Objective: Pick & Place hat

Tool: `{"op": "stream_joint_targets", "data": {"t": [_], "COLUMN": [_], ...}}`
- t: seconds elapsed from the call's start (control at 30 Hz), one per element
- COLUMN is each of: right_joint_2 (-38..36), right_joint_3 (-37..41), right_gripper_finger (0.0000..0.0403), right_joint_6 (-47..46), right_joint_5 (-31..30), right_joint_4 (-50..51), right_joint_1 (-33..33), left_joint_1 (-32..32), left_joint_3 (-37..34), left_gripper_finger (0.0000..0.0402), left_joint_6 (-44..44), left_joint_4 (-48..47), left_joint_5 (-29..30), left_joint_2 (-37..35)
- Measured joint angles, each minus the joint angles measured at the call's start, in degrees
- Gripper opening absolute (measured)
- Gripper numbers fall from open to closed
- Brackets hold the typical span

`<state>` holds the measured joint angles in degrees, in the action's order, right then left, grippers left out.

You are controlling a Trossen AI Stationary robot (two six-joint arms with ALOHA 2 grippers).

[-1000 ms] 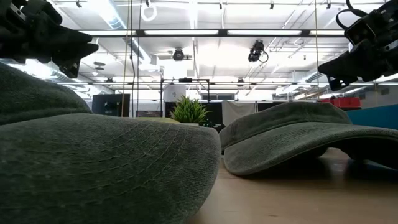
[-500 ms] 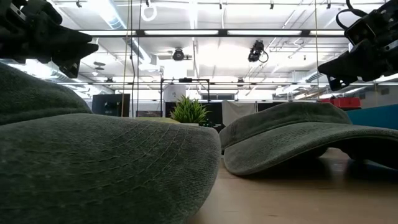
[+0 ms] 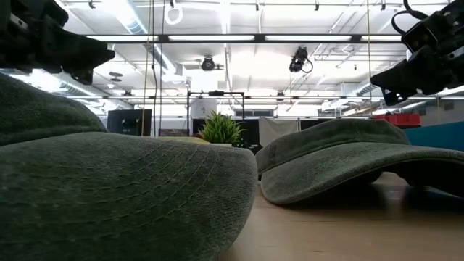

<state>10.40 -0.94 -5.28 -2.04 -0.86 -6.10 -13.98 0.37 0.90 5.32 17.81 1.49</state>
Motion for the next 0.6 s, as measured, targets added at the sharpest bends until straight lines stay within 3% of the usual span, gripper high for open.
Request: {"op": "stream_joint_targets", "data": {"t": [0.43, 0.6], "right_joint_2": [-0.01, -0.01], "right_joint_3": [-0.01, 0.01], "right_gripper_finger": [0.0009, 0.0009], "right_joint_6": [0.0, 0.02], "right_joint_5": [0.0, 0.0], "right_joint_4": [0.0, 0.0], "right_joint_1": [0.01, 0.0], "left_joint_1": [0.0, 0.0], "left_joint_3": [0.01, 0.0], "left_gripper_finger": [0.0124, 0.0124], "left_joint_6": [0.1, 7.45], "left_joint_4": [0.0, 0.0], "left_joint_5": [-0.01, -0.01], "left_joint_2": [0.01, 0.01]}}
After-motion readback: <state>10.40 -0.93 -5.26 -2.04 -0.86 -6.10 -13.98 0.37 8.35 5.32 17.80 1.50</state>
